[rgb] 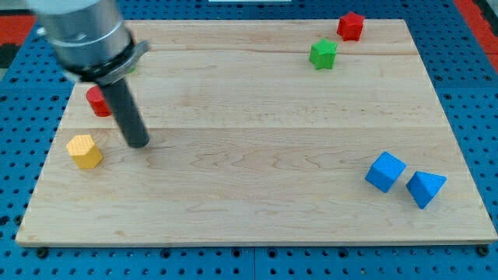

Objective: Move the hexagon towards the bottom left of the board

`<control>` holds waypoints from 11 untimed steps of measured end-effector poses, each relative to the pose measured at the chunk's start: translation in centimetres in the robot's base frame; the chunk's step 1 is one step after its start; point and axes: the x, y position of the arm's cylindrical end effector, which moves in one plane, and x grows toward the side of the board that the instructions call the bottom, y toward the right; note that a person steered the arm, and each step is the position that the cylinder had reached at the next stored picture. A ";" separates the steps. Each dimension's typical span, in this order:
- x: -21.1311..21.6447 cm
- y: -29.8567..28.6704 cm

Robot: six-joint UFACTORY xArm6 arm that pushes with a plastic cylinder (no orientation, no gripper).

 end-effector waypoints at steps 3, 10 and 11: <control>1.6 -3.6; -3.0 -13.3; -8.1 -14.0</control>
